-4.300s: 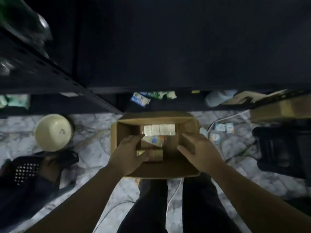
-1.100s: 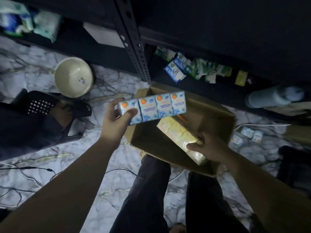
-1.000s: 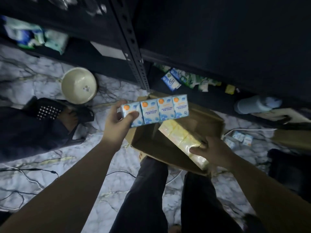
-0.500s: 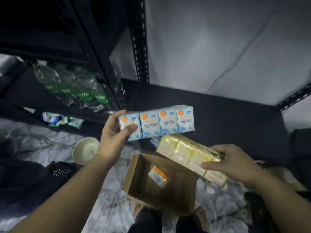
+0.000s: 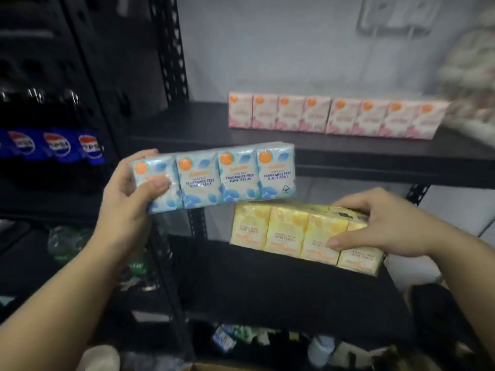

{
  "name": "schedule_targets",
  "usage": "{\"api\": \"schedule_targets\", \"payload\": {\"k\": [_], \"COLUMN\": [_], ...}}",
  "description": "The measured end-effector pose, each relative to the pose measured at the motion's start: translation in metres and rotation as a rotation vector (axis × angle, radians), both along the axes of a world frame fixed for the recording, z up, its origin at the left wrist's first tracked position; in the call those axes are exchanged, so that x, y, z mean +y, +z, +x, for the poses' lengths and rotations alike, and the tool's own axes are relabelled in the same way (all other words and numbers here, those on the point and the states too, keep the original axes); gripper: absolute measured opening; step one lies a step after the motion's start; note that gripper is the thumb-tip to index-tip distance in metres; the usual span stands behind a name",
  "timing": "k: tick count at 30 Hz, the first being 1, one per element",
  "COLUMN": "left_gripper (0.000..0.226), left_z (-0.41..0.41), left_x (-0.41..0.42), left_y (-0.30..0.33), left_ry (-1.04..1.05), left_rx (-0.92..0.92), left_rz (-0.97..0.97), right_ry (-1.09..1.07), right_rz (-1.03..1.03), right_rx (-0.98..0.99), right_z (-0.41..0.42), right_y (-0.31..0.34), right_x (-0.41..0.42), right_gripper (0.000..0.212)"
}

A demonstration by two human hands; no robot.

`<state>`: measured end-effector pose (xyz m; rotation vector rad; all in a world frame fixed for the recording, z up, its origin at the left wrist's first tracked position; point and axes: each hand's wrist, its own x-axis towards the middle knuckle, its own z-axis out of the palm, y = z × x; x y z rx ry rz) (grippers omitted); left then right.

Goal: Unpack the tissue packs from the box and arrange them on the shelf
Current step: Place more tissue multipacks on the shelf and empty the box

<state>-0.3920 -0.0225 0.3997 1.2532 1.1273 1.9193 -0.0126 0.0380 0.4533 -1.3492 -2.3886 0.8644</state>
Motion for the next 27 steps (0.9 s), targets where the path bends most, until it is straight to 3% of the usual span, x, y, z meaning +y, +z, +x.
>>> {"api": "schedule_targets", "payload": {"k": [9,15,21,27], "left_gripper": [0.043,0.047,0.067,0.051], "left_z": [0.012,0.012,0.007,0.001], "left_x": [0.046,0.101,0.122,0.127], "left_y": [0.110,0.120,0.092,0.095], "left_ry": [-0.036,-0.064,-0.090,0.033], "left_rx": [0.054,0.074,0.296,0.622], "left_rz": [0.201,0.090,-0.102,-0.209], "right_ry": [-0.021,-0.100,-0.183,-0.187], "right_rz": [0.253,0.302,0.291,0.250], "right_rx": [0.139,0.139,0.110,0.184], "right_z": [0.043,0.079,0.104,0.101], "right_y": [0.098,0.112,0.100,0.092], "right_x": [0.007,0.020,0.034,0.039], "right_gripper": [0.054,0.045,0.034,0.042]}}
